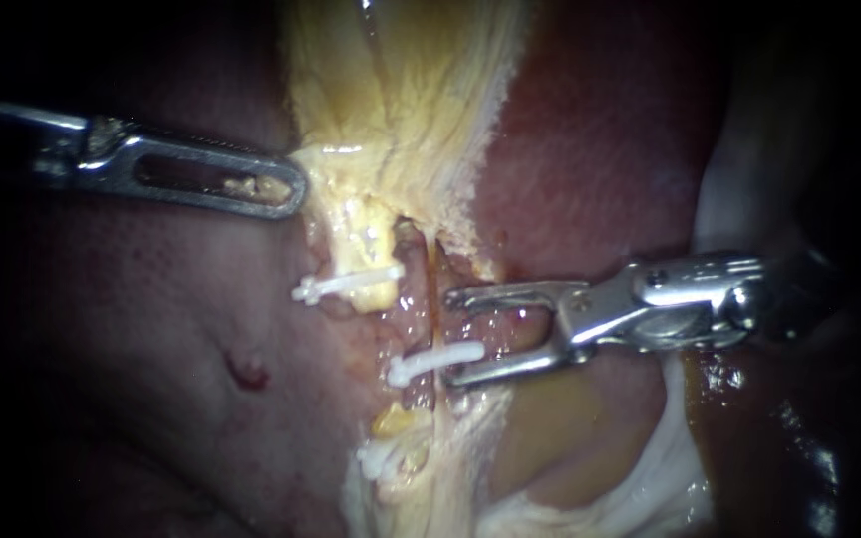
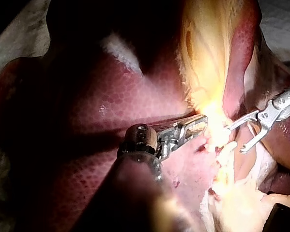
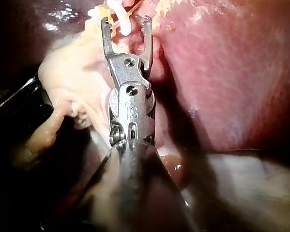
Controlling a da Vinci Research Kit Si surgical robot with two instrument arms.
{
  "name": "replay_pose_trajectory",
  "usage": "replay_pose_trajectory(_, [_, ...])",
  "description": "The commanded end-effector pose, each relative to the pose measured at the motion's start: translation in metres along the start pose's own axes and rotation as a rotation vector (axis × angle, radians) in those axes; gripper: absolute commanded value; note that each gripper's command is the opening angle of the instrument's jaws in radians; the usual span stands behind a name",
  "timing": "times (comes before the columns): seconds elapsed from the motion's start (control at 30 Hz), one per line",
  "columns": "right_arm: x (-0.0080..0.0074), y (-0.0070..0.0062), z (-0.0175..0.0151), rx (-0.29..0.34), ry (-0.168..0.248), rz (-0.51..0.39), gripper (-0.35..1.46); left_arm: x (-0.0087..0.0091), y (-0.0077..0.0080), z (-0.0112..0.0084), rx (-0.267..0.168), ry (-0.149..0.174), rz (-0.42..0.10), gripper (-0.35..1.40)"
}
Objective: Going back first clip right tube
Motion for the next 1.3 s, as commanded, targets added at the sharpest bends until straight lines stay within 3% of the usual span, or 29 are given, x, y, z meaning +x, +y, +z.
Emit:
replay_pose_trajectory(0.03, [0.0002, 0.0, -0.0007, -0.003, 0.0, -0.008, 0.5, 0.0, 0.0, -0.0001, 0.0, 0.0, 0.0, -0.35])
replay_pose_trajectory(0.27, [0.0018, -0.0001, -0.005, -0.034, 0.0, -0.041, 0.5, 0.0, 0.0, -0.0001, 0.0, 0.0, 0.0, -0.35])
replay_pose_trajectory(0.53, [0.0027, -0.0005, -0.006, -0.028, 0.001, -0.054, 0.5, 0.0003, -0.0001, 0.0006, -0.004, -0.003, 0.002, -0.35])
replay_pose_trajectory(1.07, [0.0029, -0.0009, -0.006, -0.025, 0.001, -0.06, 0.5, 0.002, 0.0008, 0.0084, 0.02, 0.031, 0.018, -0.35])
replay_pose_trajectory(1.3, [0.0031, -0.0009, -0.006, -0.024, 0.001, -0.059, 0.5, 0.0023, 0.001, 0.0089, 0.019, 0.034, 0.022, -0.35])
